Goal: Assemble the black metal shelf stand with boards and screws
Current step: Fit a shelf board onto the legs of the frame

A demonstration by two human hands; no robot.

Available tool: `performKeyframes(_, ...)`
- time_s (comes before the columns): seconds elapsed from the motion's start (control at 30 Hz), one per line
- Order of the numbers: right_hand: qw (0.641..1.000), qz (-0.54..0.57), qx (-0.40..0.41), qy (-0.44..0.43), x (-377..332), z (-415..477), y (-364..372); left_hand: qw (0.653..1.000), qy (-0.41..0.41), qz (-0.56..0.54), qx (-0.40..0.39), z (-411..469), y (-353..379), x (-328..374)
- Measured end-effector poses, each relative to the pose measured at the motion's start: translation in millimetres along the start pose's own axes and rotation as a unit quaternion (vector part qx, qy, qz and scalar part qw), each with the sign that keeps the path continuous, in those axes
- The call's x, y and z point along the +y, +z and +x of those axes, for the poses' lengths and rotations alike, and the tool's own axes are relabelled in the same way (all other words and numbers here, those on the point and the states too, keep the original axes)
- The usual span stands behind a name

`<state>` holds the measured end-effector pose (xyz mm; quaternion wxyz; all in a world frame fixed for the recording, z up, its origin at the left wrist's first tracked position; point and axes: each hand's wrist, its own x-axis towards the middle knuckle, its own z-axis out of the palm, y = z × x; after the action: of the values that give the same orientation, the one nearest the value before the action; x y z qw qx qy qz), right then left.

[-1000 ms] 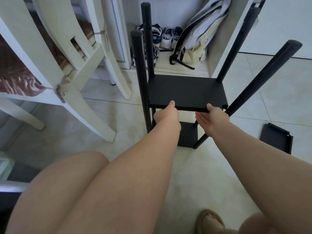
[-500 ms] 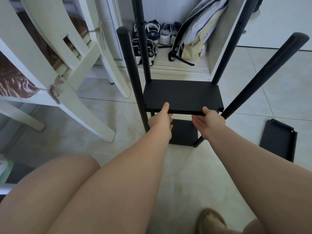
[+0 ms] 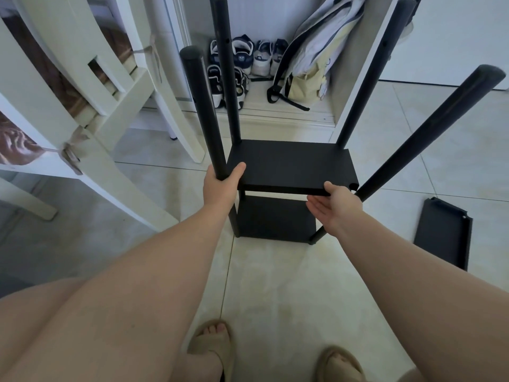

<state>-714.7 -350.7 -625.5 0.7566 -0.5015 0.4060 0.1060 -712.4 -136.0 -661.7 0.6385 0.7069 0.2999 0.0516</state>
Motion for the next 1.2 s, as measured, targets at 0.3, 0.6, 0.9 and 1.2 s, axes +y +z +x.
performKeyframes(0.3, 1.0, 0.004, -0.022, 0.018, 0, 1, -4, 1.0, -0.016, -0.019, 0.018, 6, 9, -2)
performKeyframes(0.6, 0.985, -0.152, -0.075, 0.044, -17, -10, -6, 0.997, 0.047, 0.013, 0.056, 8, 5, 42)
performKeyframes(0.9, 0.779, -0.523, -0.095, -0.334, -76, -74, 0, 0.97, 0.164, 0.168, 0.056, 7, 16, 107)
performKeyframes(1.2, 0.467, -0.557, -0.064, -0.684, -104, -110, -18, 0.886, 0.267, 0.379, 0.007, -10, 70, 104)
